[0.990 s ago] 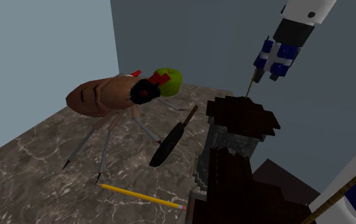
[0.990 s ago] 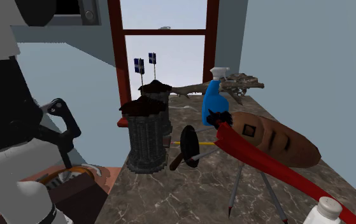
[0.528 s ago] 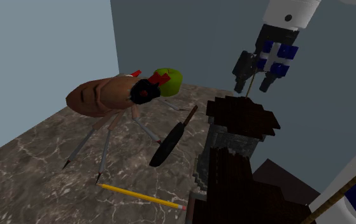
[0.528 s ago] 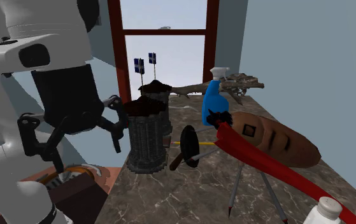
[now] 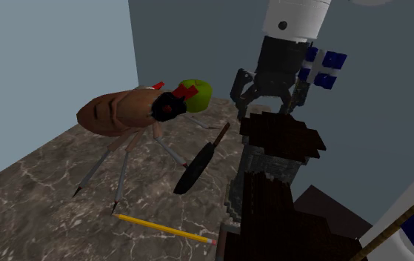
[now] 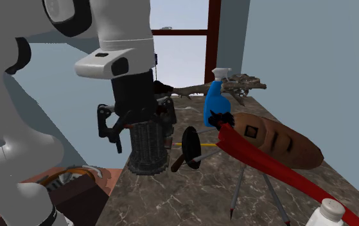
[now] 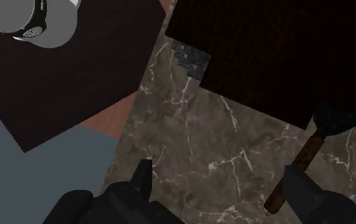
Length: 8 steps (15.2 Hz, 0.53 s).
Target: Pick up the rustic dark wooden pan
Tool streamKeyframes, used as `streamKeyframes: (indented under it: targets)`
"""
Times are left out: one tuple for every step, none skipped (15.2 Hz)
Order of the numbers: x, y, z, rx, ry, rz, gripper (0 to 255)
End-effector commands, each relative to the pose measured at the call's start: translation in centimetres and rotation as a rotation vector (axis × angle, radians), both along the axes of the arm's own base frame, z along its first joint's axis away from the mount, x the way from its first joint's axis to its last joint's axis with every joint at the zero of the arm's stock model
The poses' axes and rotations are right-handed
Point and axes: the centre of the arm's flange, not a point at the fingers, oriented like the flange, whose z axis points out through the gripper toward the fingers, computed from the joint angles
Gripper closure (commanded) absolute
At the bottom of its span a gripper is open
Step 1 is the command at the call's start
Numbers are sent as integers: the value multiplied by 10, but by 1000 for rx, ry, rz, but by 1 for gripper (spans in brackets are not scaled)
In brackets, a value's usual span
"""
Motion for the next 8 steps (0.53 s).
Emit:
streamKeyframes:
  targets:
    - [8,26,1,6,22,-55,0]
    - [12,38,-1,8,32,-80,0]
    - [17,50,-2,11,42,-106,0]
    - [22,62,-4,13,52,-131,0]
    - [28,74,-5,16,62,-156,0]
    - [34,86,-7,18,72,-181,0]
    - [40,97,-9,21,83,-207,0]
    - [43,103,-10,22,88,-221,0]
